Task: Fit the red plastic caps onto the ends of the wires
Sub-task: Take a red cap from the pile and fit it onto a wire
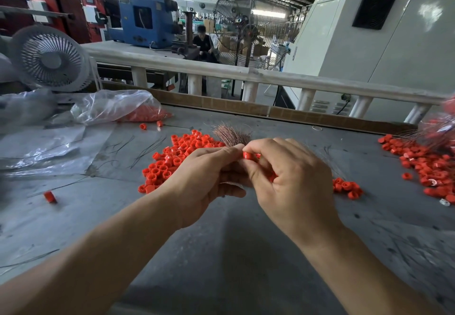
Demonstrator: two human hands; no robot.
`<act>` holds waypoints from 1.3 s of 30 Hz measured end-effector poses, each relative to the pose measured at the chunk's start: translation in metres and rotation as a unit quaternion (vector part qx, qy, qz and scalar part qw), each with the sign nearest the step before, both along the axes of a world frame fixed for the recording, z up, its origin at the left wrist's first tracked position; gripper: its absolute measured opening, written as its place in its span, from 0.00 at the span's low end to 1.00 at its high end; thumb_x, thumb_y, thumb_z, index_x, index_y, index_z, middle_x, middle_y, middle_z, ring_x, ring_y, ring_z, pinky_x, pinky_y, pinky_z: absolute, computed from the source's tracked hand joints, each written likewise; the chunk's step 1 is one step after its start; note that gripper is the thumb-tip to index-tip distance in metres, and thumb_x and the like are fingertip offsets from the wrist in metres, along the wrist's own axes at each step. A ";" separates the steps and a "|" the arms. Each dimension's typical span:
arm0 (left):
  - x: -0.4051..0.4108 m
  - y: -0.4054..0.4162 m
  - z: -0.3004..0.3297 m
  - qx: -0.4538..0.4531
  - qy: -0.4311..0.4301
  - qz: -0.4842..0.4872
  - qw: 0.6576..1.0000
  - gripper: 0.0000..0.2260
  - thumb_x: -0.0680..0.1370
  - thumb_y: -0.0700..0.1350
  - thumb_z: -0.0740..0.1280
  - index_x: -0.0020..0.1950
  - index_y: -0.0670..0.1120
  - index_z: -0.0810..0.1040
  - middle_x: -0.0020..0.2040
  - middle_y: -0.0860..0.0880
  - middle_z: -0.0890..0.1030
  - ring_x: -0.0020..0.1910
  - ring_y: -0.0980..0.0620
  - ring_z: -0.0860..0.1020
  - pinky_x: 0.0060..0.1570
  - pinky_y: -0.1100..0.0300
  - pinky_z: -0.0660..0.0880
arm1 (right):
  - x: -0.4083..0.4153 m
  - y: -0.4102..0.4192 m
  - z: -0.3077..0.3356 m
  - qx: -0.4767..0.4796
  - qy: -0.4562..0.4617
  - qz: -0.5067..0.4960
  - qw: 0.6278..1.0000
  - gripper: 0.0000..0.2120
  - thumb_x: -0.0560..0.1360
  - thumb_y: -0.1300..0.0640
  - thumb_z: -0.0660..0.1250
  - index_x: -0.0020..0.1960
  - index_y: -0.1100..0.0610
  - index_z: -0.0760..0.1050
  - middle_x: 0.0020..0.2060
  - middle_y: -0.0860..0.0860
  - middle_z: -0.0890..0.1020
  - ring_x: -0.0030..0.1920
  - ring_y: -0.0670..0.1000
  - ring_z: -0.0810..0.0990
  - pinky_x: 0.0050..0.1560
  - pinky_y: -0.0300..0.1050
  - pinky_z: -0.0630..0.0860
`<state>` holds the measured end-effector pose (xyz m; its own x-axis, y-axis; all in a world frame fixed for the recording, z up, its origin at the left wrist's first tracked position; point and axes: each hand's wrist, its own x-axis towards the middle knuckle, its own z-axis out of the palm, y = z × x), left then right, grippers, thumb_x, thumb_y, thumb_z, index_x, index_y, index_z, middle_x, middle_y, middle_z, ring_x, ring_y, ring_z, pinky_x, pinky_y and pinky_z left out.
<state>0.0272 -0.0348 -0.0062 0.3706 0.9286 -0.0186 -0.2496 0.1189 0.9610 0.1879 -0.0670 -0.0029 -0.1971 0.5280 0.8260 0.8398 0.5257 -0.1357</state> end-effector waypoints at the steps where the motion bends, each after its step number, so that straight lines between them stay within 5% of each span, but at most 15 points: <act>1: 0.000 0.000 0.000 -0.001 0.007 -0.002 1.000 0.17 0.83 0.47 0.62 0.57 0.34 0.81 0.47 0.38 0.83 0.43 0.45 0.81 0.43 0.54 0.78 | 0.000 0.000 -0.001 0.006 -0.001 -0.003 1.000 0.04 0.76 0.55 0.74 0.50 0.53 0.81 0.37 0.42 0.76 0.39 0.44 0.72 0.40 0.38 0.68; 7: -0.001 0.003 -0.002 0.015 -0.010 0.018 1.000 0.20 0.82 0.49 0.65 0.62 0.32 0.78 0.53 0.36 0.81 0.50 0.41 0.79 0.46 0.53 0.78 | 0.001 0.002 -0.004 -0.009 0.026 0.023 0.999 0.06 0.76 0.61 0.73 0.52 0.55 0.80 0.44 0.46 0.82 0.44 0.46 0.78 0.45 0.32 0.71; 11: -0.003 0.007 -0.005 0.040 -0.038 0.019 0.998 0.14 0.79 0.46 0.68 0.57 0.37 0.83 0.53 0.38 0.82 0.52 0.41 0.80 0.56 0.48 0.79 | 0.000 0.004 -0.007 -0.049 0.078 0.083 0.992 0.09 0.76 0.60 0.74 0.54 0.55 0.79 0.48 0.45 0.83 0.46 0.45 0.81 0.47 0.40 0.79; 16: -0.004 0.007 -0.006 0.047 -0.053 0.011 0.997 0.12 0.77 0.44 0.70 0.56 0.38 0.82 0.55 0.35 0.81 0.55 0.39 0.79 0.63 0.42 0.74 | 0.000 0.004 -0.008 -0.071 0.137 0.106 0.982 0.07 0.76 0.56 0.75 0.51 0.53 0.78 0.43 0.44 0.83 0.43 0.44 0.82 0.44 0.37 0.78; 20: -0.004 0.007 -0.004 0.052 -0.056 0.028 0.997 0.12 0.76 0.44 0.71 0.55 0.37 0.79 0.53 0.35 0.78 0.53 0.38 0.76 0.58 0.43 0.70 | -0.002 0.002 -0.008 -0.089 0.175 0.125 0.972 0.09 0.77 0.60 0.75 0.53 0.52 0.78 0.43 0.41 0.83 0.45 0.39 0.83 0.44 0.26 0.74; 24: -0.005 0.007 -0.005 0.059 -0.053 0.029 0.996 0.11 0.75 0.43 0.71 0.54 0.38 0.79 0.51 0.35 0.78 0.52 0.39 0.76 0.58 0.43 0.72 | -0.002 0.002 -0.008 -0.126 0.199 0.149 0.960 0.09 0.78 0.59 0.73 0.57 0.52 0.79 0.46 0.41 0.85 0.48 0.38 0.84 0.48 0.29 0.77; 30: -0.005 0.008 -0.006 0.084 -0.038 0.040 0.995 0.07 0.70 0.45 0.74 0.45 0.44 0.82 0.43 0.43 0.80 0.43 0.49 0.79 0.41 0.59 0.77 | 0.001 0.005 -0.010 -0.155 0.216 0.168 0.949 0.07 0.79 0.63 0.71 0.55 0.55 0.81 0.45 0.42 0.86 0.49 0.38 0.84 0.49 0.28 0.77; 39: -0.005 0.010 -0.009 0.083 -0.027 0.058 0.994 0.08 0.69 0.46 0.75 0.44 0.44 0.83 0.41 0.44 0.81 0.42 0.49 0.79 0.40 0.59 0.77 | 0.000 0.005 -0.010 -0.176 0.224 0.172 0.943 0.06 0.78 0.62 0.72 0.54 0.54 0.81 0.45 0.43 0.85 0.48 0.41 0.84 0.48 0.28 0.75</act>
<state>0.0222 -0.0249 -0.0148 0.2574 0.9535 0.1566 -0.3048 -0.0736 0.9496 0.1880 -0.0617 -0.0125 -0.0798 0.7539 0.6521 0.4451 0.6123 -0.6534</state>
